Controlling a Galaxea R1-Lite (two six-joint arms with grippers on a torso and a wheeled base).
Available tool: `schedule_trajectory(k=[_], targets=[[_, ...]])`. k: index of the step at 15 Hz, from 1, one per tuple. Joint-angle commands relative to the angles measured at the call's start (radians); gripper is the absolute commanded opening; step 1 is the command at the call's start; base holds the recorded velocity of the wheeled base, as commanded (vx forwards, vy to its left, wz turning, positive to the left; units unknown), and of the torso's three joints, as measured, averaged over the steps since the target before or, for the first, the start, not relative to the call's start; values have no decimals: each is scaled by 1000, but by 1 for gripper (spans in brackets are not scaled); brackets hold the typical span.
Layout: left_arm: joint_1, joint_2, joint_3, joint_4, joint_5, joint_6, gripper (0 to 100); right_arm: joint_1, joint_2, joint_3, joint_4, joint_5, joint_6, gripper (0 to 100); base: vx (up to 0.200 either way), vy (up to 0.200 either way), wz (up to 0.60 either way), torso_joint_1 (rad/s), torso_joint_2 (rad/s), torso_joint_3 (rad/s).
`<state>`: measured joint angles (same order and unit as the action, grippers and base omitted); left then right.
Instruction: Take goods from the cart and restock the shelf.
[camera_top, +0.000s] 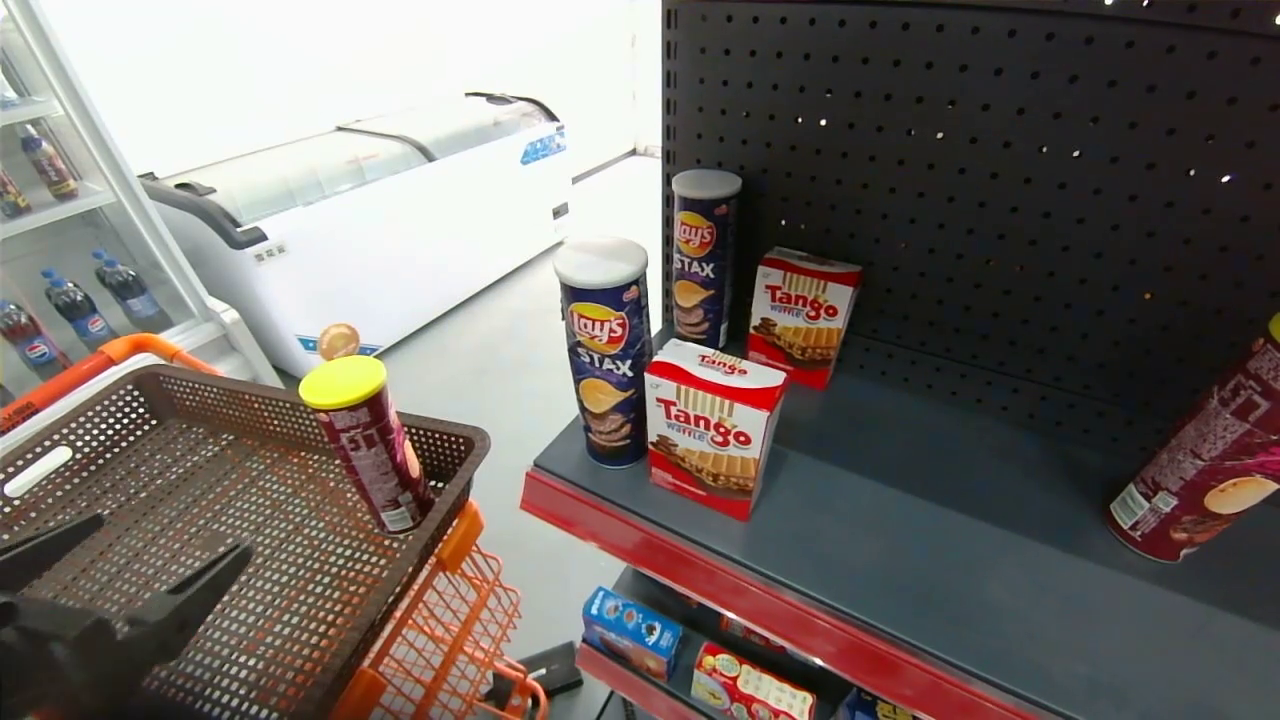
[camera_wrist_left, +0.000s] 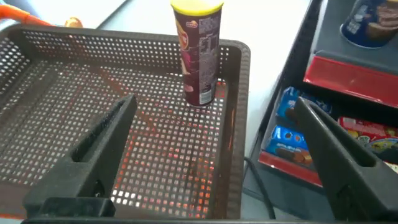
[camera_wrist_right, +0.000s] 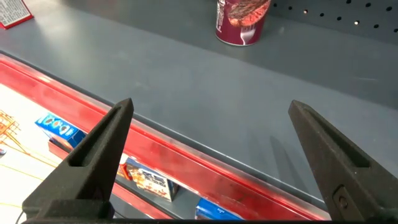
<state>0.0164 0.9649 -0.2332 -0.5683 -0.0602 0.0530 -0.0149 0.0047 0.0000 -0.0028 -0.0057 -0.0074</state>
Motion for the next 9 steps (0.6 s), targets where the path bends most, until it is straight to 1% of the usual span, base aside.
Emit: schedule_trajectory(k=[1, 2, 3, 4, 5, 6, 7, 8, 9], targets=[[-10, 313, -14, -189, 19, 2, 100, 0, 1, 0, 0, 0, 0, 100, 0, 0, 0, 0, 0, 0], [-9, 380, -20, -254, 23, 2, 100, 0, 1, 0, 0, 0, 0, 100, 0, 0, 0, 0, 0, 0], [0, 479, -20, -381, 36, 2, 100, 0, 1, 0, 0, 0, 0, 100, 0, 0, 0, 0, 0, 0], [5, 551, -21, -473, 39, -1, 100, 0, 1, 0, 0, 0, 0, 100, 0, 0, 0, 0, 0, 0], [5, 598, -21, -533, 39, 2, 100, 0, 1, 0, 0, 0, 0, 100, 0, 0, 0, 0, 0, 0], [4, 643, -29, -570, 39, 4, 100, 0, 1, 0, 0, 0, 0, 100, 0, 0, 0, 0, 0, 0], [4, 664, -37, -584, 39, 4, 100, 0, 1, 0, 0, 0, 0, 100, 0, 0, 0, 0, 0, 0], [4, 738, -63, -628, 40, 18, 100, 0, 1, 0, 0, 0, 0, 100, 0, 0, 0, 0, 0, 0], [2, 775, -80, -653, 40, 34, 100, 0, 1, 0, 0, 0, 0, 100, 0, 0, 0, 0, 0, 0]])
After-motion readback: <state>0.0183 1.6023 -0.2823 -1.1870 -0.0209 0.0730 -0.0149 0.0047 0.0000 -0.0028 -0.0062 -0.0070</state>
